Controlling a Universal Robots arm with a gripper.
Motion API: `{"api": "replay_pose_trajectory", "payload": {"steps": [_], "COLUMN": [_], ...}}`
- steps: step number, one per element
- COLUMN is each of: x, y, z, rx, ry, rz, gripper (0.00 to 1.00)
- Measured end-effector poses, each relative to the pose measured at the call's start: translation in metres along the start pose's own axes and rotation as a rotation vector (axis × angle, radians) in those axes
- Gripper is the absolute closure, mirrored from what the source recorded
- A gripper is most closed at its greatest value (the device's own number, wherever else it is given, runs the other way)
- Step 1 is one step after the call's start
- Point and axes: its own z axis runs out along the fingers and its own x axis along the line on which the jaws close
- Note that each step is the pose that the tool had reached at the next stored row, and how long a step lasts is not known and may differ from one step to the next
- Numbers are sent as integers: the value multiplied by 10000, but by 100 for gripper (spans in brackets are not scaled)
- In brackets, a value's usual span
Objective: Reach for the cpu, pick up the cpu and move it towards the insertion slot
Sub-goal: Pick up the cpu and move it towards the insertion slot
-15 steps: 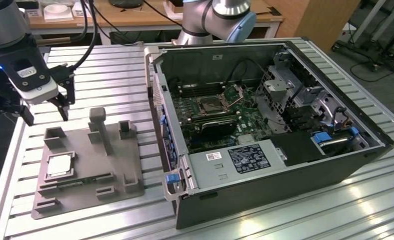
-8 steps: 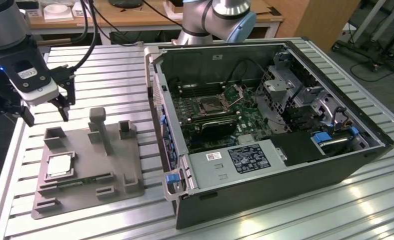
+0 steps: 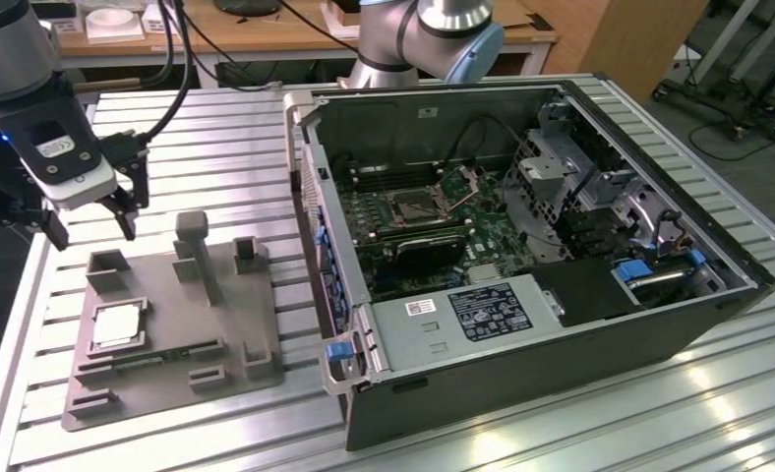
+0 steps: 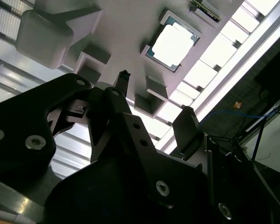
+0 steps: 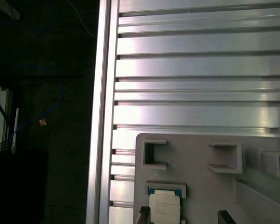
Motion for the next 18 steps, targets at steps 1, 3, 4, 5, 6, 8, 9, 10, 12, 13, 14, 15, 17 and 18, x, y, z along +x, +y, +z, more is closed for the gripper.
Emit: {"api": "replay_pose_trajectory", "payload": {"steps": [1, 3, 4, 5, 6, 8, 9, 10, 12, 13, 14, 15, 17, 18], "x": [0, 0, 0, 0, 0, 0, 0, 0, 0, 0, 1, 0, 1, 1], "y": [0, 0, 0, -1, -1, -1, -1, -1, -1, -2, -2, -2, -3, -4], "z": [2, 8, 10, 13, 15, 20, 23, 25, 31, 33, 37, 42, 52, 57], "rx": [0, 0, 0, 0, 0, 0, 0, 0, 0, 0, -1, -1, 0, 0], "ry": [0, -1, 0, -1, 0, 0, 0, 0, -1, 0, -1, -2, -1, -1], "rz": [0, 0, 0, 0, 0, 0, 0, 0, 0, 0, 0, 0, 0, 0], "gripper": [35, 35, 35, 35, 35, 35, 35, 35, 35, 35, 35, 35, 35, 35]}}
